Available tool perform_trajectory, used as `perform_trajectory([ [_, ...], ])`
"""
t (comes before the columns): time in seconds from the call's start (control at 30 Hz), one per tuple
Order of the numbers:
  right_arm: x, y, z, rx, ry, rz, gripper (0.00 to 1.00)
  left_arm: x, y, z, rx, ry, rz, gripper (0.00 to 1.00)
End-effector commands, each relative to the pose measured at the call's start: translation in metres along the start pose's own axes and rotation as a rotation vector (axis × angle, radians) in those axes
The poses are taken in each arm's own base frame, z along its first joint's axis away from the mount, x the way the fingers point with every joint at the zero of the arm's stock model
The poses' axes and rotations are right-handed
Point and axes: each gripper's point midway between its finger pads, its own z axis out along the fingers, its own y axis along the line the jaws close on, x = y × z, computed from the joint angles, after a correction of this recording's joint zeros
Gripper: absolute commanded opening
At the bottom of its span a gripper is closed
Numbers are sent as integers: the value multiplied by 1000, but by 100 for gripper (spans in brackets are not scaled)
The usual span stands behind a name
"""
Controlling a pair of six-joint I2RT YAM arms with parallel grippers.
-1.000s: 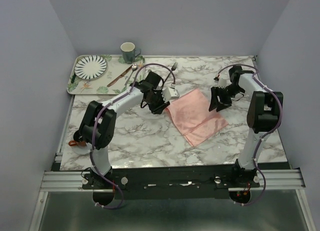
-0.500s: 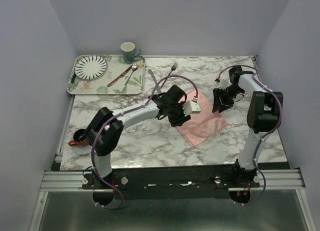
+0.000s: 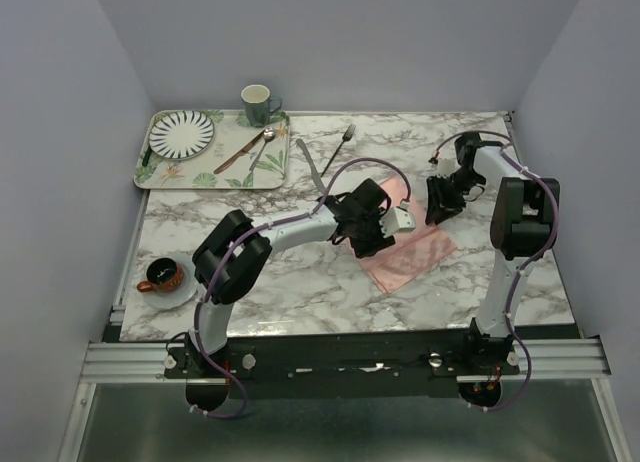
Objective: Fold the napkin into a case and place the utensils inside
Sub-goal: Pick up the square-folded napkin from the center of the board.
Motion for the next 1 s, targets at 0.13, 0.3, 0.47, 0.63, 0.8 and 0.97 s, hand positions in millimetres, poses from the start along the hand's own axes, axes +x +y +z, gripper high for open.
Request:
perform_trajectory([
  [0.13, 2, -7, 6, 11, 28, 8, 41, -13, -6, 17, -13, 0, 14, 59],
  [0.3, 0, -10, 6, 24, 28, 7, 33, -10, -9, 28, -15, 21, -5, 59],
  [0.47, -3, -10, 6, 21, 28, 7, 26, -11, -4, 38, -40, 35, -2, 58],
  [0.63, -2, -9, 6, 15, 32, 9, 26, -16, -7, 40, -35, 30, -1, 57],
  [0.8, -2, -8, 7, 8, 35, 11, 17, -28, -11, 34, -28, 10, 3, 58],
  [0.97, -3, -9, 6, 12, 34, 6, 4, -27, -16, 34, -24, 19, 9, 58],
])
